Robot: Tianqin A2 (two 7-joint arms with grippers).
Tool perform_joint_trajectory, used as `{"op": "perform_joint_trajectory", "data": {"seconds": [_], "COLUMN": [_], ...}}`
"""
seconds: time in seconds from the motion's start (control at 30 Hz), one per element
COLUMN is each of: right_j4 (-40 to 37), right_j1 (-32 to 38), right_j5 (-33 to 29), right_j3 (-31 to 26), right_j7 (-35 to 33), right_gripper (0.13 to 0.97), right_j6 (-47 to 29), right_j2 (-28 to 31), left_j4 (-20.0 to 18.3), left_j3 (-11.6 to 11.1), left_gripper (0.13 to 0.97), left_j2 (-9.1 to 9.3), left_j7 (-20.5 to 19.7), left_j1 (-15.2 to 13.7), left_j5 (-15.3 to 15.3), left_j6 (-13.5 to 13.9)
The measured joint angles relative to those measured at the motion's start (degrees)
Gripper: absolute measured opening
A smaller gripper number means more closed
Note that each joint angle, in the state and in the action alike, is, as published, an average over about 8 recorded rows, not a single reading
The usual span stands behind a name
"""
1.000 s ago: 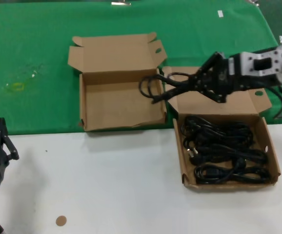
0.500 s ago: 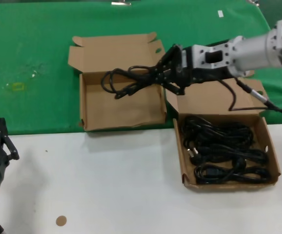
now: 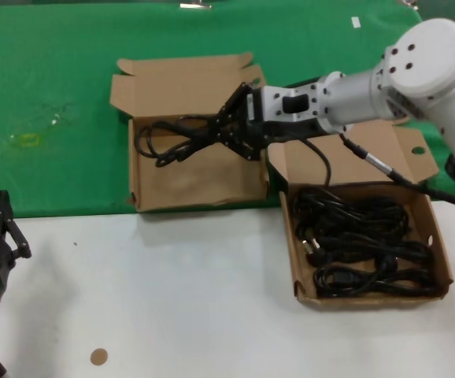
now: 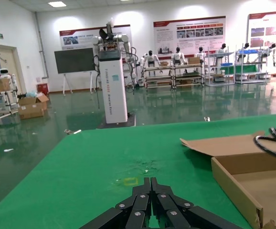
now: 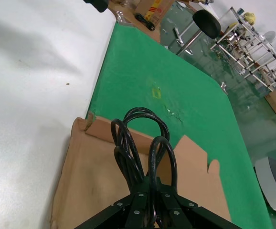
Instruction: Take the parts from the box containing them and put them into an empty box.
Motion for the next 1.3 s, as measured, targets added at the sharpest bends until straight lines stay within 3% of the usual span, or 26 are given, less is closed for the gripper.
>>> {"op": "perform_joint_trajectory", "data": {"seconds": [1.3], "right_j4": [-20.72], "right_j1": [5.46], "right_j5": [0.65], "right_j3": [1.35], "right_j7": [-11.43], "right_gripper": [0.189], "right_j6": [6.51], "right_j2": [-9.30], "left_j4": [0.00], "left_j3": [0.00], "left_gripper": [0.152], "left_j2": [0.00], "left_j7": [0.00], "left_j1": [0.00], "left_j5": [0.00], "left_j6": [0.00]}}
